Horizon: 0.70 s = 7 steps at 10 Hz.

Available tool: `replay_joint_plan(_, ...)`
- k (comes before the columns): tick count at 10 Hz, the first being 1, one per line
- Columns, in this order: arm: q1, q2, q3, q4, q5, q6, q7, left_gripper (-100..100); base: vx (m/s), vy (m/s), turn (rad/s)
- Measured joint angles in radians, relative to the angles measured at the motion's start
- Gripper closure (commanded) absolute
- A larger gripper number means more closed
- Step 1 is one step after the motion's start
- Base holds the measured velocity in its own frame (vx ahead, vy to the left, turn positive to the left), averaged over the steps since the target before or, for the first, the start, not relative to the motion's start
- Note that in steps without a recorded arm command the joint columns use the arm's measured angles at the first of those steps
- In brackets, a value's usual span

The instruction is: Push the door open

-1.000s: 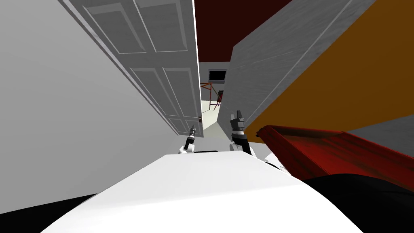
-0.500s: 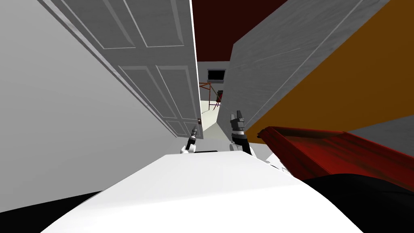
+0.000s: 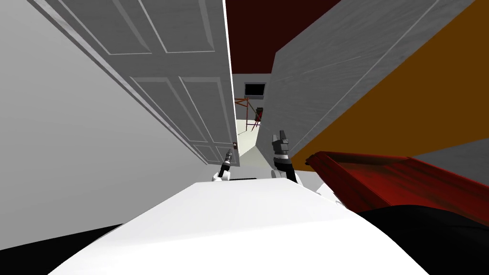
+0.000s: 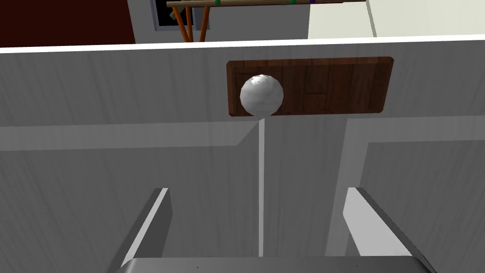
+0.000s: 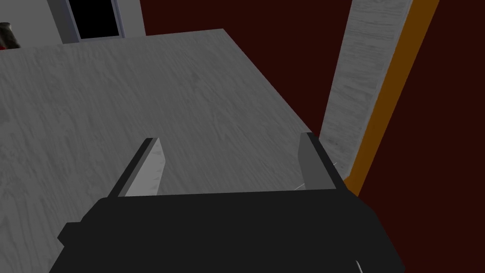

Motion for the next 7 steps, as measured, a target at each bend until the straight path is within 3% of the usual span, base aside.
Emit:
replay_joint_plan(2, -0.003, 0.016, 0.004, 0.006, 0.002, -0.003, -0.002, -100, 0.199, -0.042, -0.025)
replay_joint_plan(4, 0.003, 0.020, 0.007, -0.003, 0.002, 0.002, -0.002, -100, 0.179, -0.030, -0.021)
replay_joint_plan(7, -0.002, -0.008, 0.013, 0.007, 0.005, -0.003, 0.001, -100, 0.158, -0.006, -0.016)
